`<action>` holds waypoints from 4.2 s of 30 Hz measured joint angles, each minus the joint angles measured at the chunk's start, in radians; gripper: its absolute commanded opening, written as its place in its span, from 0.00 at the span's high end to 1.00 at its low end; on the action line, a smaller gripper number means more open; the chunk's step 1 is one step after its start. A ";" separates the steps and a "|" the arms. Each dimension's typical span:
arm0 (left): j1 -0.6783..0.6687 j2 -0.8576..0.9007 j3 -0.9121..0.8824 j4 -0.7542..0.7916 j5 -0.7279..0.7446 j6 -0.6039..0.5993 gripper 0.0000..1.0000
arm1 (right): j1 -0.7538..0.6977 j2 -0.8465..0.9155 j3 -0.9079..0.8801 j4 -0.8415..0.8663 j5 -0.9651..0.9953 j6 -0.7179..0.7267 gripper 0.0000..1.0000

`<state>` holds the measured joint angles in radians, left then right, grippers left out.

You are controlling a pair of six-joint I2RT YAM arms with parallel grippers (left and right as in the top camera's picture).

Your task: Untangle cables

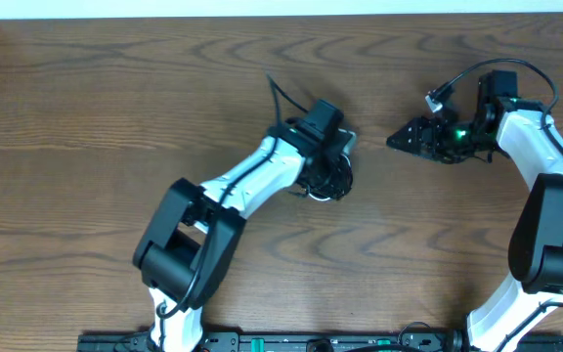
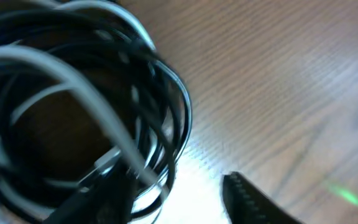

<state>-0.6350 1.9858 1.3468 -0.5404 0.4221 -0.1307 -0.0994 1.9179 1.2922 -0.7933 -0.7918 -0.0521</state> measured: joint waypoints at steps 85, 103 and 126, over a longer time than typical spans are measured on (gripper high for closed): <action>-0.167 0.026 0.000 0.099 -0.399 -0.007 0.62 | 0.053 0.000 0.000 -0.004 0.202 0.008 0.12; -0.167 0.068 0.000 0.113 -0.402 -0.007 0.60 | 0.054 0.000 0.000 -0.003 0.241 0.025 0.10; -0.188 0.070 0.000 0.123 -0.407 -0.011 0.68 | 0.047 0.000 0.000 -0.011 0.599 0.187 0.01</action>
<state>-0.8230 2.0556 1.3472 -0.4171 0.0147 -0.1413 -0.0521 1.9179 1.2922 -0.8047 -0.1925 0.1352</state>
